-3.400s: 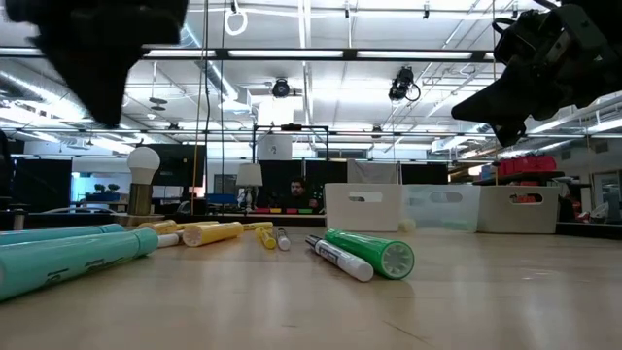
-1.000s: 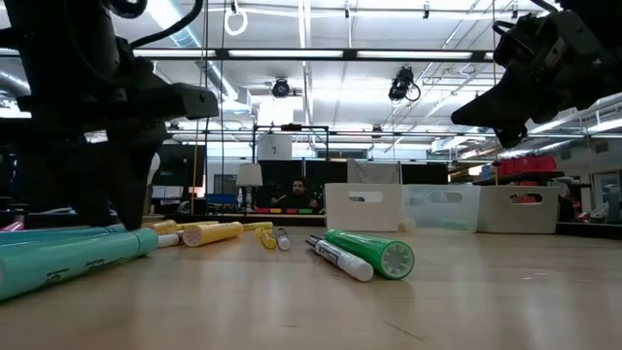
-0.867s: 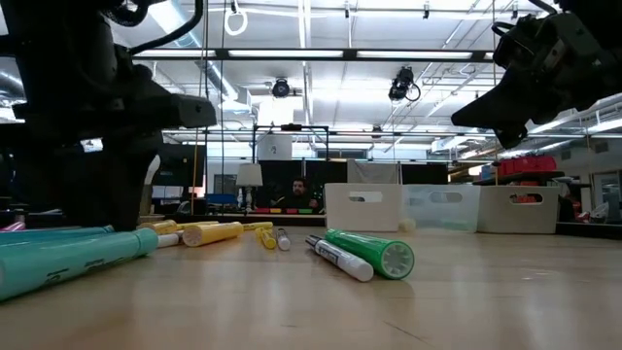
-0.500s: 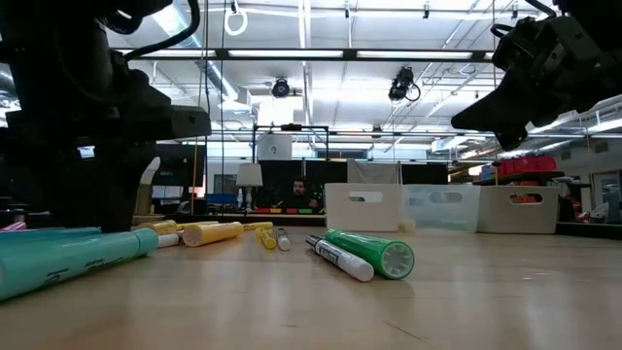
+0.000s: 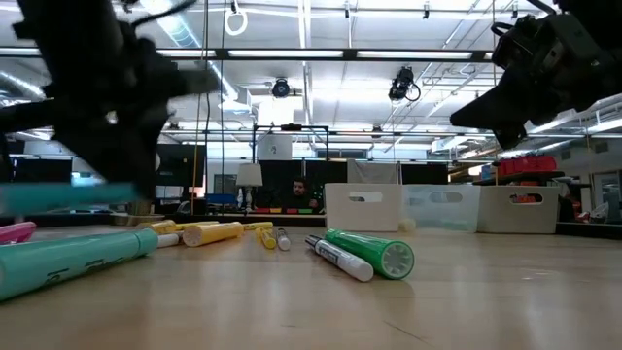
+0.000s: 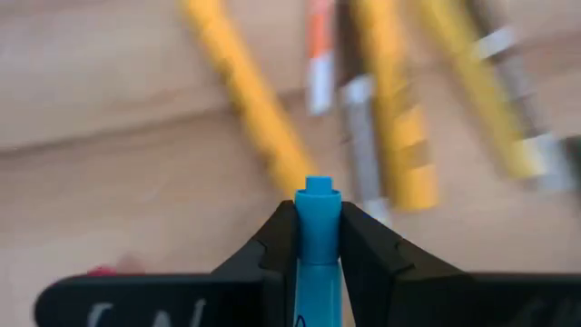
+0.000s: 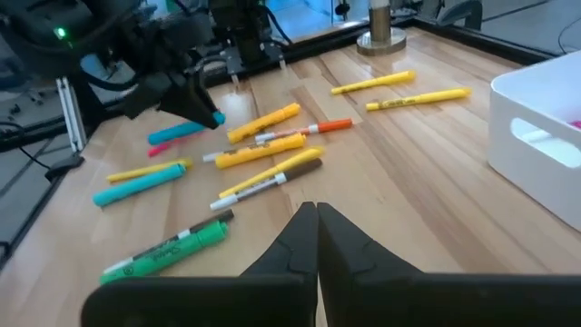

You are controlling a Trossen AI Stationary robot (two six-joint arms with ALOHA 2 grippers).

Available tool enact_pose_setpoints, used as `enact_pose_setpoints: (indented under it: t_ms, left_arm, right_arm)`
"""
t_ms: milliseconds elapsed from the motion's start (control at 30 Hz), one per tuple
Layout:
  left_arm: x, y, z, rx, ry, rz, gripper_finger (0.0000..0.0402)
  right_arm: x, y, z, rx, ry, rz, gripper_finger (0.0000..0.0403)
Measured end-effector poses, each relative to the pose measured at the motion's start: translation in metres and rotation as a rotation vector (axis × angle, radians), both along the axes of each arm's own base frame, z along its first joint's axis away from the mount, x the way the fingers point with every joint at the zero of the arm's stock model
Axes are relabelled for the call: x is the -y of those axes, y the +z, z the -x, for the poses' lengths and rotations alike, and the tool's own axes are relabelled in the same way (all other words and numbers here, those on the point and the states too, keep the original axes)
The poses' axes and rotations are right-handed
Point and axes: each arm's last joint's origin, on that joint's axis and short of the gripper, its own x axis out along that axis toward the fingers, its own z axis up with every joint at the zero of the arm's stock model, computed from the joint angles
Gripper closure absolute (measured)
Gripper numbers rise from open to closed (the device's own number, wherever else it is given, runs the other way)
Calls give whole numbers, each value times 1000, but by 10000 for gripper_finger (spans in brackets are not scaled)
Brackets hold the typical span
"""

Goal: Pick & Place Markers
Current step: Put the blue highlighter pen into the transparent bin

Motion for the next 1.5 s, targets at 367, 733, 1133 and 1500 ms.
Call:
enact_pose_setpoints:
  t_ms: [367,733,1133,1500]
  left_arm:
    - [-16,68,-48,473,-367,-339,337]
    - [-48,86,-118,879,-630,-665,335]
    - [-54,89,-123,943,-634,-752,330]
    - [-53,90,-123,953,-636,-754,328]
  right_arm:
    - [-2,18,-5,194,44,-72,396]
    - [-21,6,-23,247,257,-46,263]
    - [-34,11,-58,343,177,35,181]
    - [-43,24,-83,373,197,75,266]
